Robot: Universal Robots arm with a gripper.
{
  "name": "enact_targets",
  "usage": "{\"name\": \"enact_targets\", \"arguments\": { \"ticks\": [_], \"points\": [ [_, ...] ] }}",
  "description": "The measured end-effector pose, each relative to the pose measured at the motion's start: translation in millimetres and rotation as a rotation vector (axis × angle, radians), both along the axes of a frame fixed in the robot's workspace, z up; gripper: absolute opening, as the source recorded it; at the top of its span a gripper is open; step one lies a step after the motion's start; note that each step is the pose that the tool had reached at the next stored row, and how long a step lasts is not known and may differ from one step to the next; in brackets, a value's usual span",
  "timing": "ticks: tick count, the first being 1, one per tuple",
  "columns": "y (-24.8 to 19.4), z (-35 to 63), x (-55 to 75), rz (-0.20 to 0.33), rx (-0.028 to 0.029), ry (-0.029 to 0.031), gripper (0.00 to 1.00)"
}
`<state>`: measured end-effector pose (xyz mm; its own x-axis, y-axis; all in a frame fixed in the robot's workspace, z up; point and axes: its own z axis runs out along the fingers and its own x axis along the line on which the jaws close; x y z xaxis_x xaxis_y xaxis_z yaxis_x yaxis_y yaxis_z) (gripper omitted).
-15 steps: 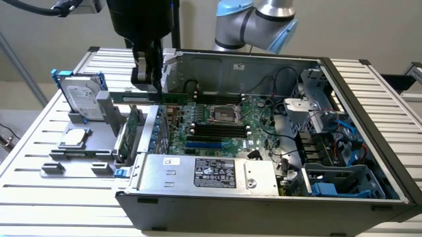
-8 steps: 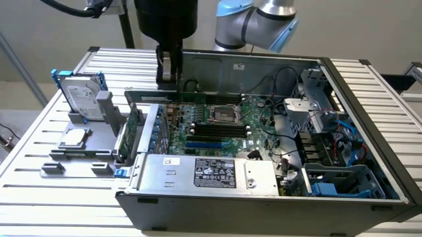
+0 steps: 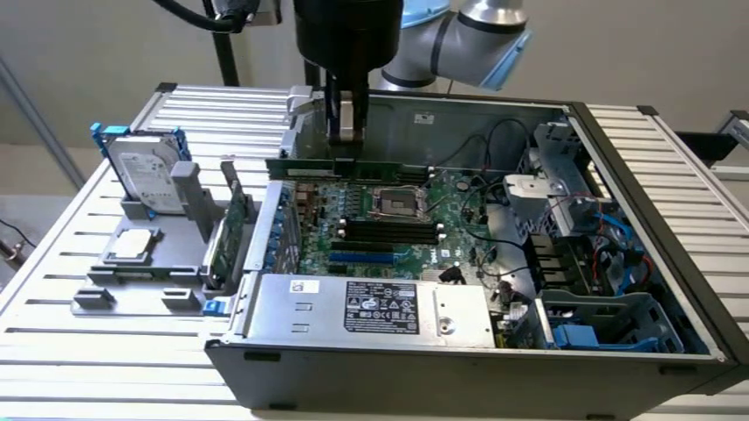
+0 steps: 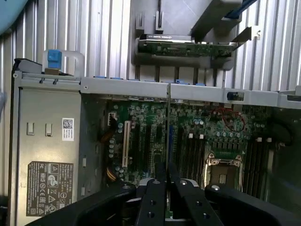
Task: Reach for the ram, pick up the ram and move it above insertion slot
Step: 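Pick up the ram and move it above insertion slot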
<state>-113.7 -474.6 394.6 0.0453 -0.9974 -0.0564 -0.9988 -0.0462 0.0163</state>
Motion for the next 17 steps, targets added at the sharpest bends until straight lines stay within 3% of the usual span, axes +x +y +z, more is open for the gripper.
{"name": "enact_targets", "arguments": {
  "ticks": [8, 17],
  "points": [
    [13.9, -0.1, 22.6, 0.000, 0.0003, 0.0000, 0.13],
    [38.5, -1.1, 39.4, 0.000, 0.0003, 0.0000, 0.13]
  ]
}}
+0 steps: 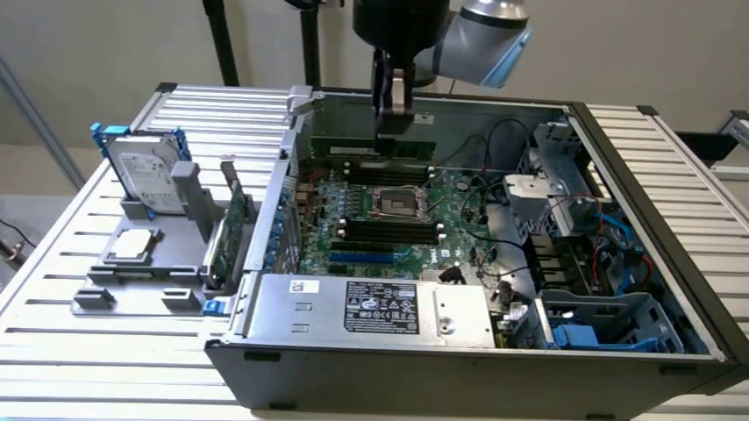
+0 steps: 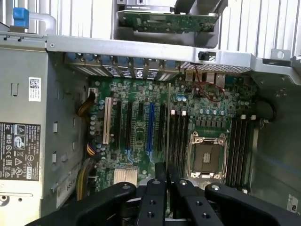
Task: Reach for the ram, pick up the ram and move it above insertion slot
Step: 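Pick up the ram and move it above insertion slot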
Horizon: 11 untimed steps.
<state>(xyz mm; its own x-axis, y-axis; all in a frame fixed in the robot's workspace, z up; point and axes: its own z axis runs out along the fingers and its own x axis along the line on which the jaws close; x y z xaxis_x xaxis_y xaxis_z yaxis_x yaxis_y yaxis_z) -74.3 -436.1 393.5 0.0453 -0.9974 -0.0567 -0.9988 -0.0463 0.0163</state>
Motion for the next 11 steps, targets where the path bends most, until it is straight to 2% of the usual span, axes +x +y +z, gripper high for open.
{"name": "enact_targets", "arguments": {
  "ticks": [4, 11],
  "points": [
    [7.8, -0.9, 6.3, 0.000, 0.0001, -0.0001, 0.13],
    [11.1, -2.9, 16.1, -0.012, 0.0009, -0.0001, 0.13]
  ]
}}
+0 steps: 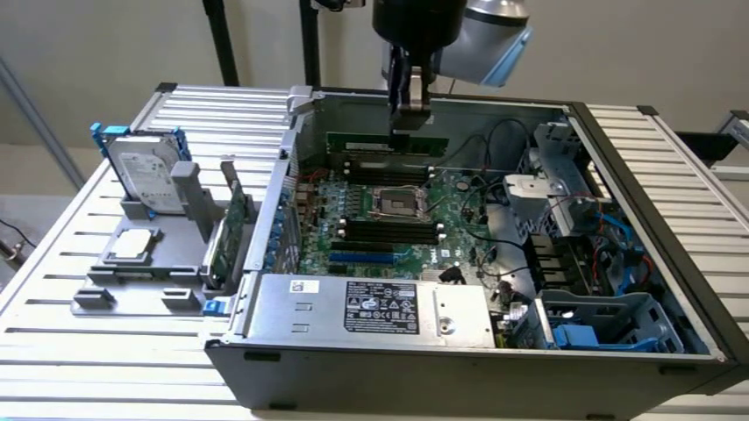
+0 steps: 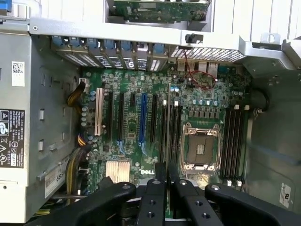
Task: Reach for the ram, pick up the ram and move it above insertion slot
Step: 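Pick up the ram and move it above insertion slot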
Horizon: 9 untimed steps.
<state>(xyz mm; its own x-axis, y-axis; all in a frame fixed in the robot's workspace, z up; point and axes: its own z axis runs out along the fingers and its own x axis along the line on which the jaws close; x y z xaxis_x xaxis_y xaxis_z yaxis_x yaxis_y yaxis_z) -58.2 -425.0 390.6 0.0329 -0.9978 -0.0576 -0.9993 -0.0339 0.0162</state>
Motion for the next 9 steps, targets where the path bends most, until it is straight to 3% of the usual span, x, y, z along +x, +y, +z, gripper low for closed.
{"name": "enact_targets", "arguments": {
  "ticks": [9],
  "points": [
    [3.1, -2.5, 6.2, -0.026, 0.0022, 0.0000, 0.13]
  ]
}}
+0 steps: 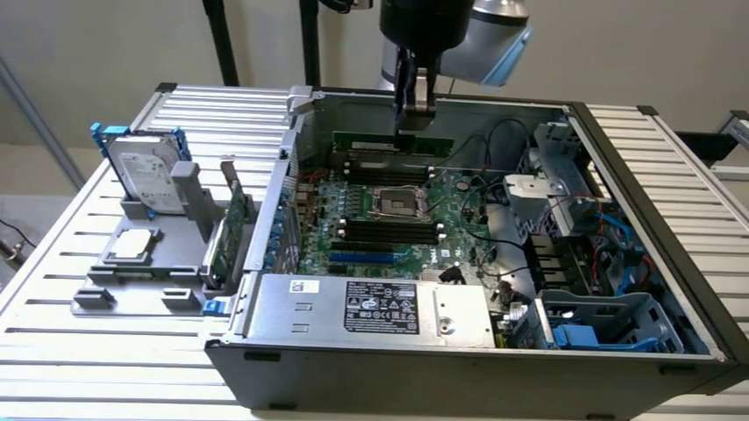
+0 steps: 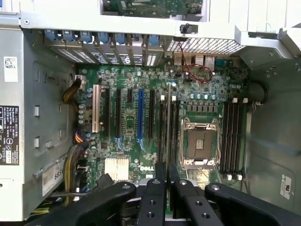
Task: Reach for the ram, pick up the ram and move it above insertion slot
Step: 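Pick up the ram and move it above insertion slot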
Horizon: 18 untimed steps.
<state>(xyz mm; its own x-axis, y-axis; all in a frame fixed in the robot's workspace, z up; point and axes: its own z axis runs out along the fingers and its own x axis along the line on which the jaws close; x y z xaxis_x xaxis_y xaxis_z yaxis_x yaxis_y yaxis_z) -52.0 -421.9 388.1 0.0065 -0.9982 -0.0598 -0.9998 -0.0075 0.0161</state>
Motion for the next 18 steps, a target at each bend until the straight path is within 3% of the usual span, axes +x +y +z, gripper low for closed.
{"name": "enact_targets", "arguments": {
  "ticks": [10, 18],
  "points": [
    [8.8, -2.2, 3.0, -0.011, 0.0029, -0.0017, 0.13],
    [9.9, -2.4, 3.4, -0.015, 0.0039, -0.0020, 0.13]
  ]
}}
